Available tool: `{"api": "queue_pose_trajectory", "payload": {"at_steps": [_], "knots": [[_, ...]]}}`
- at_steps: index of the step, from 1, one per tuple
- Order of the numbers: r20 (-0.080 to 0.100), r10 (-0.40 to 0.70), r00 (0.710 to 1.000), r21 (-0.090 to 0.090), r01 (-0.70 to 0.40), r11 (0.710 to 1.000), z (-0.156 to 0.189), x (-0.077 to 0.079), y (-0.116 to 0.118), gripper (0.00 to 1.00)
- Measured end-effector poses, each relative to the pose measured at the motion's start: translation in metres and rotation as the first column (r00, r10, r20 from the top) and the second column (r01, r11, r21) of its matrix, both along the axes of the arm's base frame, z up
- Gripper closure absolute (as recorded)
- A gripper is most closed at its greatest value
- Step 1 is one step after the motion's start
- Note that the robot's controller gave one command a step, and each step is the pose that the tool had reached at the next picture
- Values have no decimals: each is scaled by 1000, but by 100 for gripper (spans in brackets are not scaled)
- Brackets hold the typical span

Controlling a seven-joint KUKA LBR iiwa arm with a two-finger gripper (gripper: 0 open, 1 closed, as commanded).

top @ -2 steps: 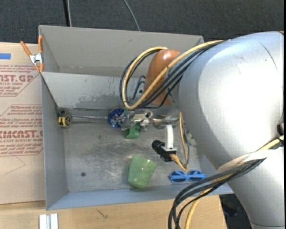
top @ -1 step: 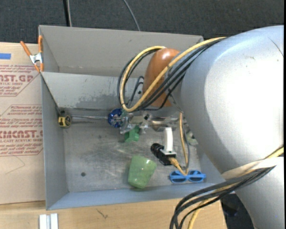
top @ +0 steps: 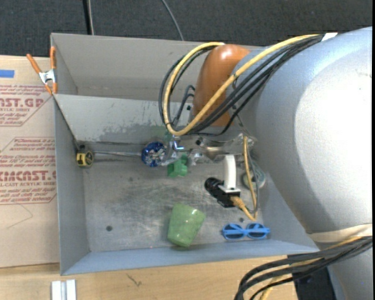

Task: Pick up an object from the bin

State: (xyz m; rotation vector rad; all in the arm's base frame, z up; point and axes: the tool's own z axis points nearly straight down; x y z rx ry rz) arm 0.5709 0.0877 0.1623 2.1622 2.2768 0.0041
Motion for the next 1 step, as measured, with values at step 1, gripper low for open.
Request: {"api": "queue_pose_trajectory", "payload": {"at_steps": [1], "knots": [[2, 40, 999, 0, -40, 999, 112, -3, 2, 100]]}}
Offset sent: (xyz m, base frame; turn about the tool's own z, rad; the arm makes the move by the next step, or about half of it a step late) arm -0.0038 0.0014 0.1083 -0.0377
